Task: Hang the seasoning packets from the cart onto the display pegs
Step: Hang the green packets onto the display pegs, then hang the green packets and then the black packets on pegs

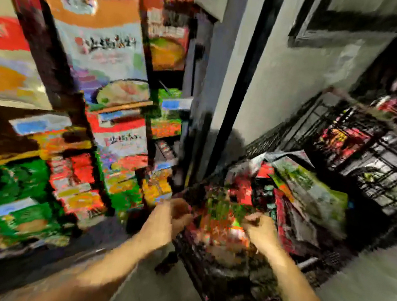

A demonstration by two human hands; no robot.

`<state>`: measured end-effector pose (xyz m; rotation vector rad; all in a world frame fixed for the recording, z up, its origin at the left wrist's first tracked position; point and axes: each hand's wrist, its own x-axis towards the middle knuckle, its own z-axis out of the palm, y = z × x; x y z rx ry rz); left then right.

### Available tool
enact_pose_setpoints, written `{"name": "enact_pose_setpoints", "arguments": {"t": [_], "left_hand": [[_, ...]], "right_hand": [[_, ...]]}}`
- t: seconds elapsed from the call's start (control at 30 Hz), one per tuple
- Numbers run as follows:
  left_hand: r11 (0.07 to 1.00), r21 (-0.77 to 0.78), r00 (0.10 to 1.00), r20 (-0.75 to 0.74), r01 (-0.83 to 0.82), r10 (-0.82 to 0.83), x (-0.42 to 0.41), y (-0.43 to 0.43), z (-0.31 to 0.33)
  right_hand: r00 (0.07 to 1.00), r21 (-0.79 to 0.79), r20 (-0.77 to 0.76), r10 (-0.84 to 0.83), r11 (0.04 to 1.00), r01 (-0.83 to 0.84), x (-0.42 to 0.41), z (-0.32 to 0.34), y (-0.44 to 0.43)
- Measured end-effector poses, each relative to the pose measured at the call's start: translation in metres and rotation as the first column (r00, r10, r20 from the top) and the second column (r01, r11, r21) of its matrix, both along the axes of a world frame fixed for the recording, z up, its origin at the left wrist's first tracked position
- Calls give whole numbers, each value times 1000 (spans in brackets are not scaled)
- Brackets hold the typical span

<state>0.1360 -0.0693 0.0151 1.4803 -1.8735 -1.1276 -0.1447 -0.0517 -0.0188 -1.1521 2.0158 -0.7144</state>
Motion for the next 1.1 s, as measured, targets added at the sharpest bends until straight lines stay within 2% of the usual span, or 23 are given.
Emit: {"name": "enact_pose_setpoints", "arguments": {"t": [0.17, 0.23, 0.27, 0.37, 0.4, 0.5, 0.6, 0.7, 0.8, 0.83, 0.9, 1.0, 1.1], "left_hand": [[946, 318, 994, 103, -57, 26, -100, -5, -43], [919, 392, 985, 169, -44, -25, -127, -6, -59], [903, 421, 984, 178, -80, 5, -138, -6, -66], [826, 486, 958, 131, -286, 255, -154, -7, -84], [797, 492, 936, 138, -349, 325, -156, -6, -87], [701, 575, 885, 95, -422, 455, -163, 1, -87], [734, 502, 876, 111, -457, 469, -164, 6, -71], [794, 394, 865, 7, -464, 502, -152, 1, -55], [795, 300, 817, -80, -527, 571, -121, -11, -44], [791, 267, 807, -74, -550, 586, -110, -14, -38], [801, 175, 812, -14, -573, 584, -88, -19, -33], [825, 102, 831, 37, -555, 554, -65, -20, -23], [797, 182, 809, -15, -575, 587, -47, -18, -21]], "right_hand": [[985, 209, 170, 42, 975, -77, -44, -66, -6], [980, 264, 191, 51, 959, -102, -48, -92, -9], [980, 284, 197, 38, 954, -94, -51, -109, -11], [966, 329, 246, -78, 944, -7, -58, -144, -14], [957, 350, 262, -123, 937, 25, -57, -137, -13], [925, 384, 316, -212, 920, 80, -55, -124, -9], [913, 371, 349, -210, 926, 71, -57, -121, -7], [900, 354, 377, -221, 932, 80, -56, -114, -13], [913, 332, 366, -182, 942, 54, -36, -116, -17], [925, 316, 339, -172, 947, 61, -26, -117, -18], [971, 325, 192, -141, 943, 73, -4, -118, -23], [995, 424, 41, -95, 903, 69, 22, -116, -28], [996, 500, -19, -84, 862, 82, 33, -125, -22]]}}
